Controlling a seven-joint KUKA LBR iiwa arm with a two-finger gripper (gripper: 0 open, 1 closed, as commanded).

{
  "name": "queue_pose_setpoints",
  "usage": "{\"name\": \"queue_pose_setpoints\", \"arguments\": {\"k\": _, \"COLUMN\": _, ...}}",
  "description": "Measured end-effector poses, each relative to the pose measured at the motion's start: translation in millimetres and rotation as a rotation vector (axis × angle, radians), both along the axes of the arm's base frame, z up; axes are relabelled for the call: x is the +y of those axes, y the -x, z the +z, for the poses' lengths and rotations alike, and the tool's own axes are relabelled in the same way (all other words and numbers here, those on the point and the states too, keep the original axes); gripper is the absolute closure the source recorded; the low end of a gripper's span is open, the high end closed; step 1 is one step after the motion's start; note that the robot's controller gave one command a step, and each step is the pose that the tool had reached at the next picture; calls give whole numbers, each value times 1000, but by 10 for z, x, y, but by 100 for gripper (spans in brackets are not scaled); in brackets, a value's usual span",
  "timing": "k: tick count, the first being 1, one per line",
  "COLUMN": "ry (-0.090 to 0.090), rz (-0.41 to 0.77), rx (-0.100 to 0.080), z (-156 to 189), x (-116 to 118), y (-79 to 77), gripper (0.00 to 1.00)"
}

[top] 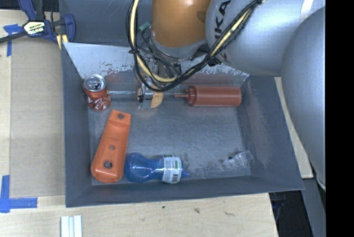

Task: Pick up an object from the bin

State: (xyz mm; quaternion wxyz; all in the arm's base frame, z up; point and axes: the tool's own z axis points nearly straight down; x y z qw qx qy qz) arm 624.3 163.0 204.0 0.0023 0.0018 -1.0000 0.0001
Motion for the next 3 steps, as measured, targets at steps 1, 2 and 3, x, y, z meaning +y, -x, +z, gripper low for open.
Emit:
{"name": "queue_pose_setpoints", "arguments": {"k": 1, "ry": -1, "rz": -4, "rx": -8, "z": 57, "x": -12, "y": -15, "gripper": 0}}
{"name": "queue_pose_setpoints", "arguments": {"k": 2, "ry": -3, "rz": 493, "rx": -4, "z": -1189, "x": 520, "y": 530, "gripper": 0}}
{"name": "queue_pose_setpoints", "arguments": {"k": 3, "ry": -3, "rz": 728, "rx": -12, "z": -440, "x": 494, "y": 543, "gripper": 0}}
